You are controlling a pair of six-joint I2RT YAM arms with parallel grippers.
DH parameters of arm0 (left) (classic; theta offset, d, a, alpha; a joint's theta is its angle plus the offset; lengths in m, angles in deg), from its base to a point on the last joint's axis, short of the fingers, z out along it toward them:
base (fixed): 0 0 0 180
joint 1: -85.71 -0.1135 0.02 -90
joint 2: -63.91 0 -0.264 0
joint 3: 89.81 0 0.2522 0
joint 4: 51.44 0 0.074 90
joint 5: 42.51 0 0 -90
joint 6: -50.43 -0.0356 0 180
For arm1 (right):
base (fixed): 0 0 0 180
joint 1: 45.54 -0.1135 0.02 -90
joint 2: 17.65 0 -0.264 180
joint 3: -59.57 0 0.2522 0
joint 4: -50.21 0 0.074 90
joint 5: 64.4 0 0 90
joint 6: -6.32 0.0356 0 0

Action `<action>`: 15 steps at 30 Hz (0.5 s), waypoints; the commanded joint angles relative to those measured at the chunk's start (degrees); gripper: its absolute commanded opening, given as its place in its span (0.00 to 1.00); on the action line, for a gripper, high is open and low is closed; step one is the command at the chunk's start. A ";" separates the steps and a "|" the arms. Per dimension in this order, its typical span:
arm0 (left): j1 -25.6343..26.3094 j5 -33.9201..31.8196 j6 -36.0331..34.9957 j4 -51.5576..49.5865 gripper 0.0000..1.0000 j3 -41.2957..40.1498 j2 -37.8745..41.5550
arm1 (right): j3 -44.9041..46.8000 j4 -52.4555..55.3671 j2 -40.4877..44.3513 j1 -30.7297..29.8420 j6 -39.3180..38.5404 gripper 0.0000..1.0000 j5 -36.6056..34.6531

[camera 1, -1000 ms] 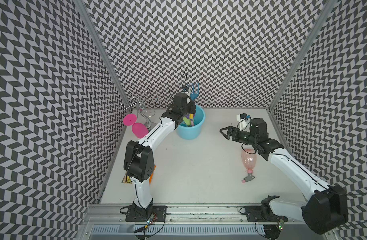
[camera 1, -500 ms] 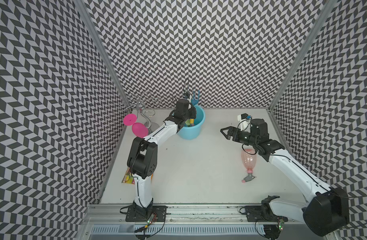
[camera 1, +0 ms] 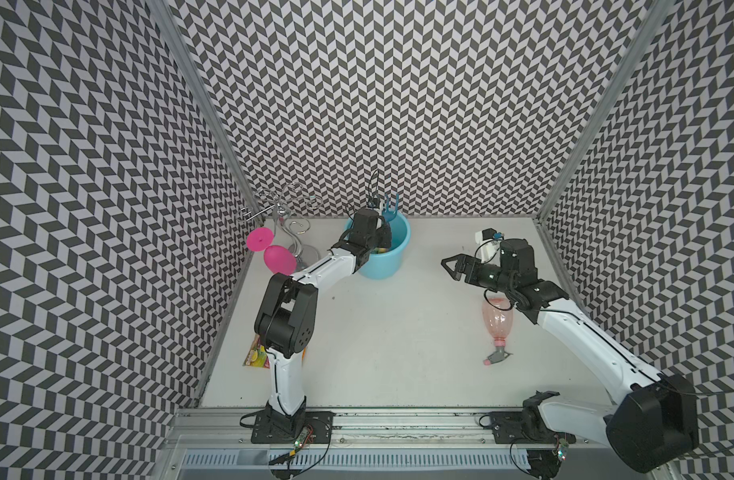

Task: Organize the gardening tools
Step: Place the gardening tool in the container.

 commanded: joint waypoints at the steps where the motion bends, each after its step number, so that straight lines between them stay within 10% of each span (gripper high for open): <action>1: 0.85 0.63 -0.77 1.95 0.35 -0.71 0.69 | 0.92 -1.42 1.84 -0.24 -0.33 0.92 -0.73; 15: 1.35 -0.55 -1.52 -0.15 0.58 -0.95 7.49 | 2.00 -0.71 3.97 -0.24 -0.19 0.92 -1.34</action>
